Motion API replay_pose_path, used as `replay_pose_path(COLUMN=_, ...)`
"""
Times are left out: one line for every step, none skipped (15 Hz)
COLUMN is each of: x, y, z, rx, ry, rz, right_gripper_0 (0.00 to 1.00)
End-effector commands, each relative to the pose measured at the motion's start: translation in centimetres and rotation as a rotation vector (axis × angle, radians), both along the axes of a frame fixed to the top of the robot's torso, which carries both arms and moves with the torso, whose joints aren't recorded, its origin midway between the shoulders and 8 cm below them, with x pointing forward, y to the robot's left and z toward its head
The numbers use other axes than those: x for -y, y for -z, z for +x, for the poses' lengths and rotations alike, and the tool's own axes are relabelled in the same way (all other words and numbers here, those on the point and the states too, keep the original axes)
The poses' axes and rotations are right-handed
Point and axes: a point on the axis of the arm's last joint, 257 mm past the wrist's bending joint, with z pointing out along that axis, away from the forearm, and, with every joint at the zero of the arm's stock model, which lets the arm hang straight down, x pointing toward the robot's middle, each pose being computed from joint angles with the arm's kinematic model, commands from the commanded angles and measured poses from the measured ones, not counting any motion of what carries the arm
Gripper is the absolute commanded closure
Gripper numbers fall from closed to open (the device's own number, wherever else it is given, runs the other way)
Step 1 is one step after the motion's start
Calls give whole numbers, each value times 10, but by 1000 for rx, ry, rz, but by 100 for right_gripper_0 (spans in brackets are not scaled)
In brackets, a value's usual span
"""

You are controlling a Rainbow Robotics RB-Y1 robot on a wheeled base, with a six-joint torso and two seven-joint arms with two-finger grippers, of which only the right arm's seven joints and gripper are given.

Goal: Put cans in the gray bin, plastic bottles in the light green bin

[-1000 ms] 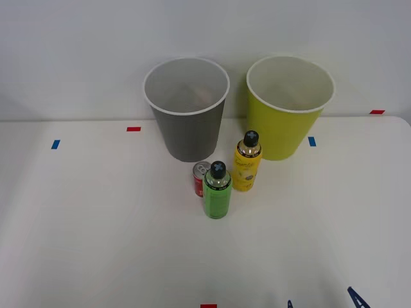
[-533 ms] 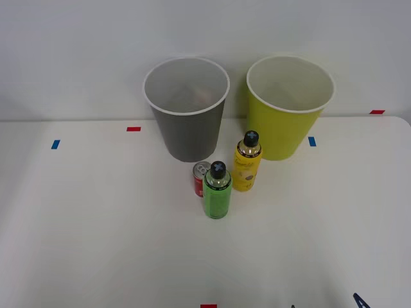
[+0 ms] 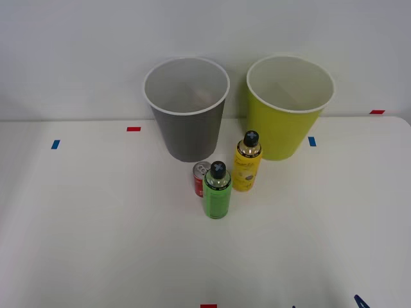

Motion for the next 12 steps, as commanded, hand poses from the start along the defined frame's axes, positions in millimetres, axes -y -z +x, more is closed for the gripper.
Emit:
replay_pose_path(x=0, y=0, z=0, rx=0, ry=0, rz=0, right_gripper_0=0)
replay_pose_path(x=0, y=0, z=0, rx=0, ry=0, rz=0, right_gripper_0=0)
replay_pose_path(x=0, y=0, z=0, rx=0, ry=0, rz=0, right_gripper_0=0)
replay_pose_path(x=0, y=0, z=0, rx=0, ry=0, rz=0, right_gripper_0=0)
replay_pose_path(x=0, y=0, z=0, rx=0, ry=0, rz=0, right_gripper_0=0)
replay_pose_path(x=0, y=0, z=0, rx=0, ry=0, rz=0, right_gripper_0=0)
replay_pose_path(x=0, y=0, z=0, rx=0, ry=0, rz=0, right_gripper_0=0)
replay_pose_path(x=0, y=0, z=0, rx=0, ry=0, rz=0, right_gripper_0=0)
replay_pose_path(x=0, y=0, z=0, rx=0, ry=0, rz=0, right_gripper_0=0)
replay_pose_path(x=0, y=0, z=0, rx=0, ry=0, rz=0, right_gripper_0=0)
replay_pose_path(x=0, y=0, z=0, rx=0, ry=0, rz=0, right_gripper_0=0)
replay_pose_path(x=0, y=0, z=0, rx=0, ry=0, rz=0, right_gripper_0=0)
